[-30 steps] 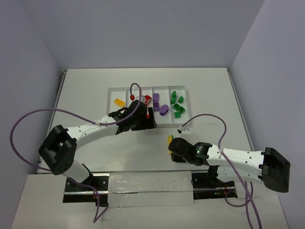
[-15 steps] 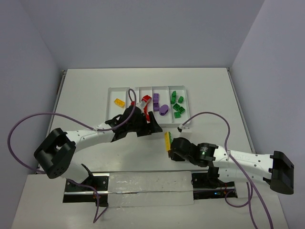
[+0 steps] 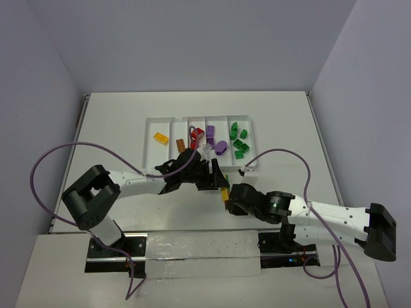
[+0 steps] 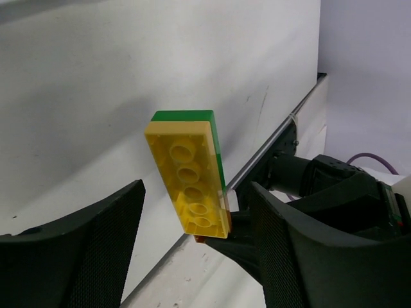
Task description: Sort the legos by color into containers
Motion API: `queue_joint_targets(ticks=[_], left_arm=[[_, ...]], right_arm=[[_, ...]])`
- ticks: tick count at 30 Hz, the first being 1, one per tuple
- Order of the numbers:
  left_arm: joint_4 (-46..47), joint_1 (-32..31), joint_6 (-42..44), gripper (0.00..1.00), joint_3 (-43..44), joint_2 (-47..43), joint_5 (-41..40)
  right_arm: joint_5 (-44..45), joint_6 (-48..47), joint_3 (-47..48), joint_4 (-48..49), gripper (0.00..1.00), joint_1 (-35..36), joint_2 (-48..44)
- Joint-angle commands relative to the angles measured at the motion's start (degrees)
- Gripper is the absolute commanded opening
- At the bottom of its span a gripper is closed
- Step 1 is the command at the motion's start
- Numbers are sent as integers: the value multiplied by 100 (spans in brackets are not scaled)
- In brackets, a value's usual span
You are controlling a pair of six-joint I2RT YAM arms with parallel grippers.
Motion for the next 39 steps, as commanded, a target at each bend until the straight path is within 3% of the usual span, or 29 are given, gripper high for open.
queue_joint_targets(ticks=[1, 6, 18, 24, 26, 28, 39], left_arm=[[575, 7, -95, 71, 27, 84, 279], [957, 15, -244, 60, -78, 205, 482], [1124, 15, -354, 49, -111, 231, 557], [1036, 15, -363, 26, -190, 73, 390], [931, 15, -328, 9, -198, -6, 293], [870, 36, -310, 0, -219, -72, 239], [887, 111, -354, 0, -541, -310, 179]], right_arm=[[235, -24, 216, 113, 0, 52, -153], [221, -16, 223, 144, 0, 52, -215], [334, -16, 260, 22, 0, 52, -265], [308, 54, 192, 66, 0, 52, -221], [282, 99, 153, 92, 0, 43, -178], [278, 191, 96, 93, 0, 36, -148], [-306, 339, -628, 533, 0, -648, -740]])
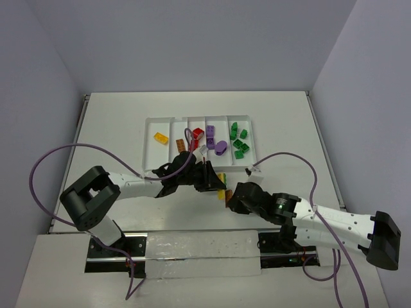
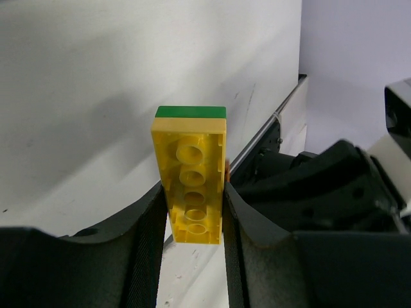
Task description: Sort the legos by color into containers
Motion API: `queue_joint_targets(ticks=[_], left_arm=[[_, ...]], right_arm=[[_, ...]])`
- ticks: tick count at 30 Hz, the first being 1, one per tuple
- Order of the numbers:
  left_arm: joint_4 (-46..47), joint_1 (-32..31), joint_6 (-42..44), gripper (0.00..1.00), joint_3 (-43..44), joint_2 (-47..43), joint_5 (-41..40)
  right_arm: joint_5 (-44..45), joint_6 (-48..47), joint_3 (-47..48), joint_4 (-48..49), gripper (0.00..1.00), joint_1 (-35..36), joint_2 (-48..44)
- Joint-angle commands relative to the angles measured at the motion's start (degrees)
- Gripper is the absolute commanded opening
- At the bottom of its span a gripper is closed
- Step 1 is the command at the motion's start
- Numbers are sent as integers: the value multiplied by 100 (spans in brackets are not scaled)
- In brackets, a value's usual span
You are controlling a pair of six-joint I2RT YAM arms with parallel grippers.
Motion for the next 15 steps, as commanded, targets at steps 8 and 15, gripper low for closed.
queue_joint_targets(ticks=[8, 15], left_arm=[[-75, 52, 148, 0, -99, -402, -131], [-1360, 369, 804, 0, 24, -1310, -661]], right_arm=[[-105, 29, -329, 133, 0, -492, -407], [164, -373, 207, 41, 0, -492, -94]])
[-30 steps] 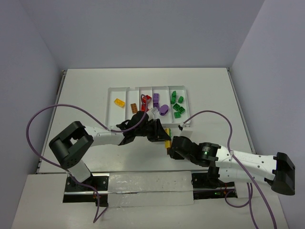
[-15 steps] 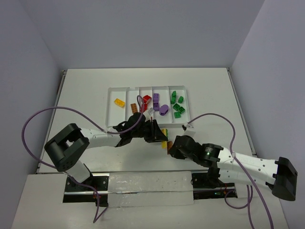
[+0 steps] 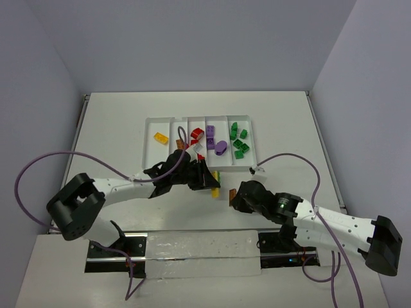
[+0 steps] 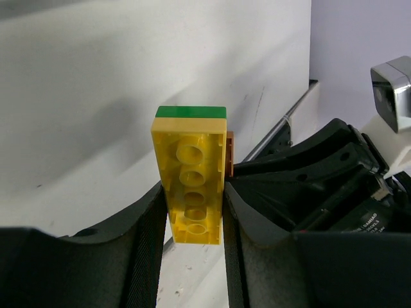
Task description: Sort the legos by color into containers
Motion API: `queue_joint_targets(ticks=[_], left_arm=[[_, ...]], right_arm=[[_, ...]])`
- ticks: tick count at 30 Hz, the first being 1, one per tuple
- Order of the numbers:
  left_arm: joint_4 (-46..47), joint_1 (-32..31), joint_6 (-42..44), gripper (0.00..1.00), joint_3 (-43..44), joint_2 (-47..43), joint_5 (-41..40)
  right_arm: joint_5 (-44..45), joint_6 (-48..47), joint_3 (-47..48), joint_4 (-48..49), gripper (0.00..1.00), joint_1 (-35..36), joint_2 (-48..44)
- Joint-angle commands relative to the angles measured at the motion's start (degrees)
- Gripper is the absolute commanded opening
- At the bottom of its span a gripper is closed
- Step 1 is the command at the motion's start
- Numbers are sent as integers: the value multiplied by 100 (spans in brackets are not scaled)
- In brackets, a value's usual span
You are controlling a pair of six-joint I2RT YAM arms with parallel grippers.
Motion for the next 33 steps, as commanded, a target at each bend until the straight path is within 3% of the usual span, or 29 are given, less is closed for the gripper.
queue_joint_targets(ticks=[1, 8, 15, 33], left_arm=[[-879, 414, 604, 0, 126, -951, -442], [-2443, 1518, 1057, 0, 160, -2447, -751], [-3895, 2300, 1127, 0, 309, -3206, -1112], [-4450, 2714, 1078, 0, -54, -3974, -957]], right_arm=[[302, -356, 563, 118, 0, -30, 208], [154, -1018, 1573, 713, 0, -78, 1181], [-213, -1817, 2901, 1411, 0, -248, 2751], [-865, -2197, 5528, 1673, 3, -776, 5932]])
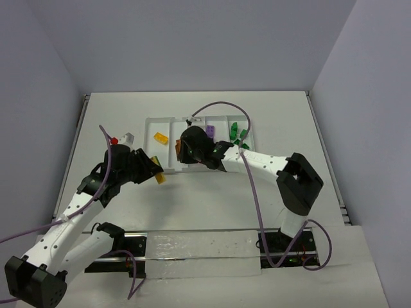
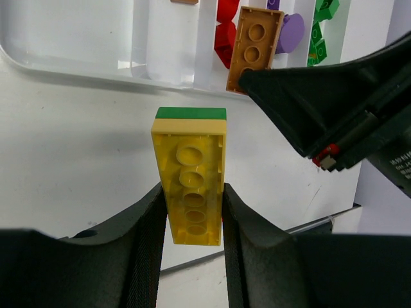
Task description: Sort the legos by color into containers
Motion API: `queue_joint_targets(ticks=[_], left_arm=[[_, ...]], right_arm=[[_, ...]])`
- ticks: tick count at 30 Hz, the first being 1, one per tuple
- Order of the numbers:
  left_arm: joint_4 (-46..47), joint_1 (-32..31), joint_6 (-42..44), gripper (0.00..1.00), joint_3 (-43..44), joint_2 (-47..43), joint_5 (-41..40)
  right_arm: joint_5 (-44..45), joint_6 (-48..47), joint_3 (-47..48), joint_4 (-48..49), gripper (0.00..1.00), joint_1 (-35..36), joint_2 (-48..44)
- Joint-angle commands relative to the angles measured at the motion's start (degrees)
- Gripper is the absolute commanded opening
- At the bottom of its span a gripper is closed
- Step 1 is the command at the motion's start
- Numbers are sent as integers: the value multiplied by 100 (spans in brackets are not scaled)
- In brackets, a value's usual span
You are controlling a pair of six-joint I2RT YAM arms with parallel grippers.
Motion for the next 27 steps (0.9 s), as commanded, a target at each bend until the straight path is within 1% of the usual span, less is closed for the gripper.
queue_joint_targets(ticks=[1, 4, 7, 8, 9, 11, 12, 14, 15, 19, 22, 24, 25, 27], left_arm=[[-59, 52, 92, 0, 2, -143, 114], [-53, 61, 92, 0, -6, -160, 144], [-68, 69, 119, 0, 3, -178, 167], [-68, 70, 128, 0, 12, -187, 167], [-88, 76, 153, 0, 31, -180, 167], [-120, 87, 188, 0, 81, -161, 167], [-121, 87, 189, 0, 82, -160, 167], [-121, 100, 232, 0, 125, -130, 180], [-109, 105, 249, 0, 129, -118, 192], [-53, 124, 322, 0, 156, -25, 261], [-17, 140, 467, 0, 195, 66, 356], [27, 157, 537, 0, 205, 111, 367], [85, 157, 556, 0, 197, 112, 409], [423, 186, 558, 0, 80, 90, 767]], right_arm=[[-145, -75, 579, 82, 3, -126, 420], [-196, -40, 951, -8, 10, -217, 845], [-207, -49, 1221, -113, 22, -266, 1113], [-224, -58, 1283, -139, 22, -267, 1116], [-218, -84, 1360, -177, 33, -279, 1199], [-224, -128, 1475, -253, 46, -284, 1272], [-224, -128, 1493, -271, 47, -284, 1272], [-212, -189, 1532, -309, 58, -293, 1234], [-203, -217, 1537, -318, 61, -293, 1189], [-185, -351, 1481, -356, 61, -315, 943], [-300, -434, 1245, -291, 59, -370, 587], [-610, -487, 779, -32, 59, -466, 84], [-629, -504, 586, 89, 58, -509, -117], [-1207, -527, -232, 612, 59, -715, -878]])
